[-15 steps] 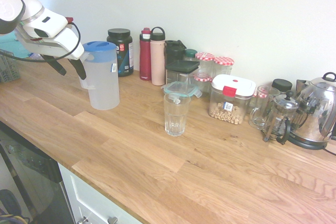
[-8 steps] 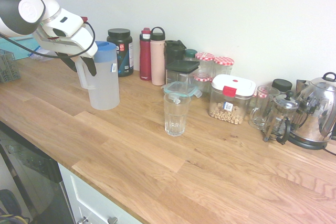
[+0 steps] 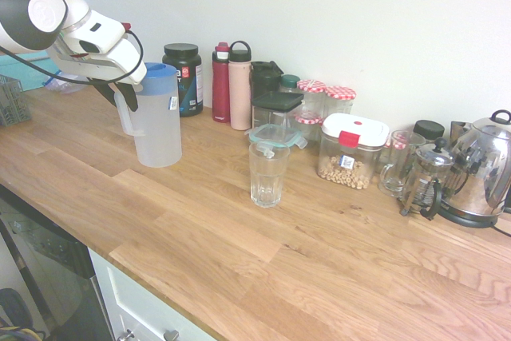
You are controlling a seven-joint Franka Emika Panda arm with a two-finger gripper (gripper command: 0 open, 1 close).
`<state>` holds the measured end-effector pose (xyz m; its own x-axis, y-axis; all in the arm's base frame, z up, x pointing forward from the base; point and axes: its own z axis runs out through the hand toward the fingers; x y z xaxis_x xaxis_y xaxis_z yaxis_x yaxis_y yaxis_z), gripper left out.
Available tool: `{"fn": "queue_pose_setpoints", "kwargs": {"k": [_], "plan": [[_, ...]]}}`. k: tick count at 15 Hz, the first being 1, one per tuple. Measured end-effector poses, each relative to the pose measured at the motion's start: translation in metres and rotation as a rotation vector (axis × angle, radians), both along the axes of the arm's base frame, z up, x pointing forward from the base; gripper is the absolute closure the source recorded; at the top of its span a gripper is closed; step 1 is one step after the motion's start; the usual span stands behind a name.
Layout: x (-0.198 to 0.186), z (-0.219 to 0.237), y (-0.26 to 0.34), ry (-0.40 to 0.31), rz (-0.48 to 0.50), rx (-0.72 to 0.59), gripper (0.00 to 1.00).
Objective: Pour me some water
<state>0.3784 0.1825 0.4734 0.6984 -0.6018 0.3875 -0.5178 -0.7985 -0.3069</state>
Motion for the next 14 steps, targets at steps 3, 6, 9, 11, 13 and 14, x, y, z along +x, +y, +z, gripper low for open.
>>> {"fn": "queue_pose_setpoints", "kwargs": {"k": [3,6,9,11,13,14], "plan": [[0.003,-0.004,0.001,0.001,0.008,-0.006,1.0],[0.005,-0.004,0.002,-0.002,0.011,-0.003,1.0],[0.005,-0.004,0.002,-0.002,0.011,-0.003,1.0],[0.005,-0.002,-0.001,0.004,0.002,-0.004,1.0],[0.0,0.005,-0.01,0.022,-0.015,-0.009,1.0],[-0.004,0.013,-0.015,0.028,-0.024,-0.009,1.0]]}}
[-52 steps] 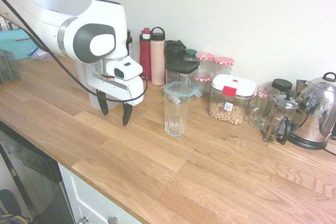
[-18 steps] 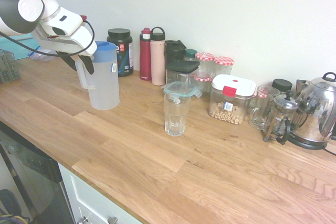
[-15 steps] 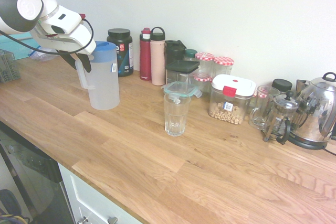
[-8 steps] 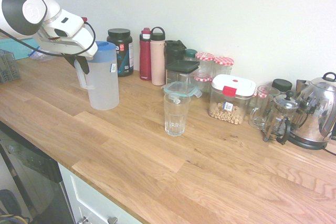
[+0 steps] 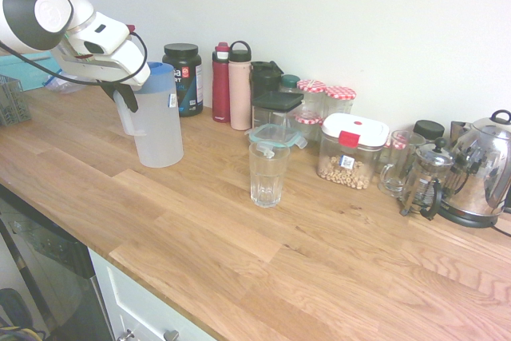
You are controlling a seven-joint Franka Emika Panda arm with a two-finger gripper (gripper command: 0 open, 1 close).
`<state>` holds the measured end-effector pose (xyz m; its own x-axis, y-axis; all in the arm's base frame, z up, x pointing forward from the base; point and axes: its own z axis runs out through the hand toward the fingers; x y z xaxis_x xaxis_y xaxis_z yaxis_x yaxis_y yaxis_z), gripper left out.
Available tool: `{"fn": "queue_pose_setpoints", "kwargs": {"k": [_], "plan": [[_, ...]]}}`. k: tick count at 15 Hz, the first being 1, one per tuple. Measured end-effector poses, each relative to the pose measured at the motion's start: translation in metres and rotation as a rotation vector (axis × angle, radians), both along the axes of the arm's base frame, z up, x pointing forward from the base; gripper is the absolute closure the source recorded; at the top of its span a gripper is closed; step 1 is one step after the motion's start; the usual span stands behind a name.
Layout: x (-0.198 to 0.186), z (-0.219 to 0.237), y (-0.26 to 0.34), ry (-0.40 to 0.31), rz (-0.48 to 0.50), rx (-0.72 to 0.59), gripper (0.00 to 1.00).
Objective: Pour me some water
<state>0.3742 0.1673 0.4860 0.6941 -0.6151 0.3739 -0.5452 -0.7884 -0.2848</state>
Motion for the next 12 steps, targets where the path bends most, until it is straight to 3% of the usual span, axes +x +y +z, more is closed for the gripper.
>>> {"fn": "queue_pose_setpoints", "kwargs": {"k": [12], "plan": [[-0.142,0.064,-0.119,0.07,-0.11,0.02,1.0]]}}
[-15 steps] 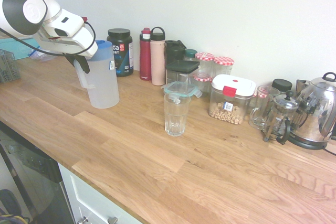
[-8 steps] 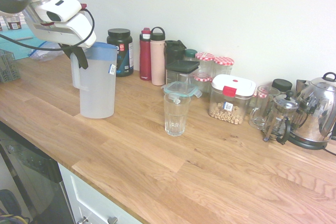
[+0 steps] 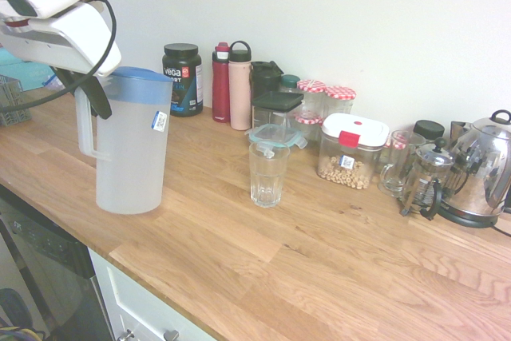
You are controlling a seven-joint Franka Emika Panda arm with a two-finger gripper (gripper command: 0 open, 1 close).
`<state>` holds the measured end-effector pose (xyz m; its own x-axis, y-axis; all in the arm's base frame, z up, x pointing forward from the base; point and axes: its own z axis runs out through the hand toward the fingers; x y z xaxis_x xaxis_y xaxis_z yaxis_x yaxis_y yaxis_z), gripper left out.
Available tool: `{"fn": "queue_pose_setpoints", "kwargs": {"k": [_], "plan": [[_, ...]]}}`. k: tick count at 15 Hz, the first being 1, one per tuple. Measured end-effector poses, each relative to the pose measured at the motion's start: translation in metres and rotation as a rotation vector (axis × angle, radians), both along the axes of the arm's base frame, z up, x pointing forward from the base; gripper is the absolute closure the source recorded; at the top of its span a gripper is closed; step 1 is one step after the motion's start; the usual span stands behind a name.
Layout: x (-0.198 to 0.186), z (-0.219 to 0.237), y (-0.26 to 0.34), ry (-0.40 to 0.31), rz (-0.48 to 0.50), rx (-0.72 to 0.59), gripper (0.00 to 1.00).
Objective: Pour me some water
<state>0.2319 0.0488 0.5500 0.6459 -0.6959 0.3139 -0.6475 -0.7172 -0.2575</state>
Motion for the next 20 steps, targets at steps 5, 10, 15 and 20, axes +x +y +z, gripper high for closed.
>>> {"fn": "queue_pose_setpoints", "kwargs": {"k": [5,10,15,20], "plan": [[-0.045,0.016,-0.082,0.01,-0.075,0.022,1.0],[-0.07,0.009,-0.149,0.03,-0.118,0.028,1.0],[-0.053,-0.017,-0.217,0.03,-0.063,-0.012,1.0],[-0.006,-0.029,-0.264,0.065,0.15,-0.037,1.0]]}}
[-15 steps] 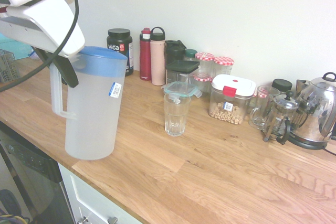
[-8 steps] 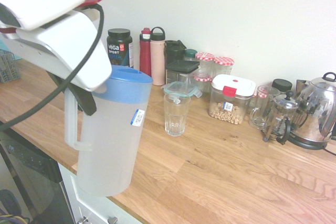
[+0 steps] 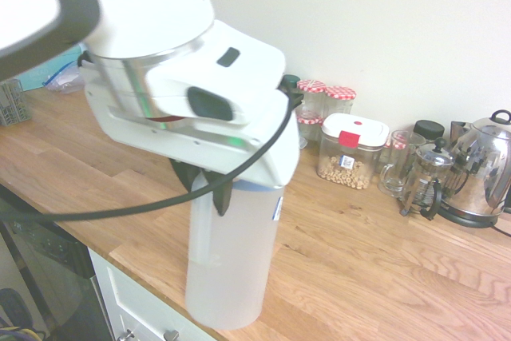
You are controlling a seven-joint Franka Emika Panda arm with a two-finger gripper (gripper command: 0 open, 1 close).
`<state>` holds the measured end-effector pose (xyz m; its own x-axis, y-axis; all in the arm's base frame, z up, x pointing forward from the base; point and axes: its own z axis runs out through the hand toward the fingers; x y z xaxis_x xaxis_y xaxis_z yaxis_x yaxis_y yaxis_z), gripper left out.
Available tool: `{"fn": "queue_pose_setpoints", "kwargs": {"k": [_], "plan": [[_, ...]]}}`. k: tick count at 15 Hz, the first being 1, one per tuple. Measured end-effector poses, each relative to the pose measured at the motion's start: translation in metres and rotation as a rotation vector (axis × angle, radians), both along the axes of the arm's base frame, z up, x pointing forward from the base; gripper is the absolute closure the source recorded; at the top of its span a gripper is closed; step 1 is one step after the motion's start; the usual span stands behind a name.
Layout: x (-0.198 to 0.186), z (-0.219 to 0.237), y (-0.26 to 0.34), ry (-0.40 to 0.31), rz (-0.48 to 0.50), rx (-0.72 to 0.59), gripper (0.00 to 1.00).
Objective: Pour me some water
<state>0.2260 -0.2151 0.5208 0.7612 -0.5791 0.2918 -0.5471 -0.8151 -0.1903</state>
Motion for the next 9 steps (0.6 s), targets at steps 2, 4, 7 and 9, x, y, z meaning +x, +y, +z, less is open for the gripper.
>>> {"fn": "queue_pose_setpoints", "kwargs": {"k": [2,4,7,9], "plan": [[0.018,0.006,-0.01,0.012,0.044,-0.009,1.0],[0.032,0.011,-0.016,0.025,0.137,-0.001,1.0],[0.054,0.028,-0.017,0.059,0.309,-0.022,1.0],[0.073,0.032,-0.018,0.096,0.37,-0.07,1.0]]}}
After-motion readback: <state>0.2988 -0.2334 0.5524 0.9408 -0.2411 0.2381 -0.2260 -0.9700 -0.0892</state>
